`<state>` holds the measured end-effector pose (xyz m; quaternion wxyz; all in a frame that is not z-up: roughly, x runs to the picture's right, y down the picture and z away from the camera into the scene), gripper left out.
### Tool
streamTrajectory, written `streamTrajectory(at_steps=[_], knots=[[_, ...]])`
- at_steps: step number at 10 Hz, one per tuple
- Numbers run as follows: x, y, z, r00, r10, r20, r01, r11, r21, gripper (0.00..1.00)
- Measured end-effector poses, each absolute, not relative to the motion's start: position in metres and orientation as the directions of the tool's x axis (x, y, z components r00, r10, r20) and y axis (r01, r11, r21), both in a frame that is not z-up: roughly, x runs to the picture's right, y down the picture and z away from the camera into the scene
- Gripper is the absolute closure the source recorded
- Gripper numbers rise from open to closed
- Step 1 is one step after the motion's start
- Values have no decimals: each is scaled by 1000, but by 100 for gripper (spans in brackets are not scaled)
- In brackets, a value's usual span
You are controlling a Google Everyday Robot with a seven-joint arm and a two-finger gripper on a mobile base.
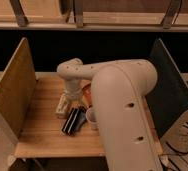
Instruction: Place the eraser on the white sponge
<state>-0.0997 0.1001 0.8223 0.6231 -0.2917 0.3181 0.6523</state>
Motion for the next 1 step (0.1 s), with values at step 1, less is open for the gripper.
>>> streamTrajectory(at_steps=[1], knots=[[-105, 87, 817, -39, 655, -754, -999, -9, 45, 20]])
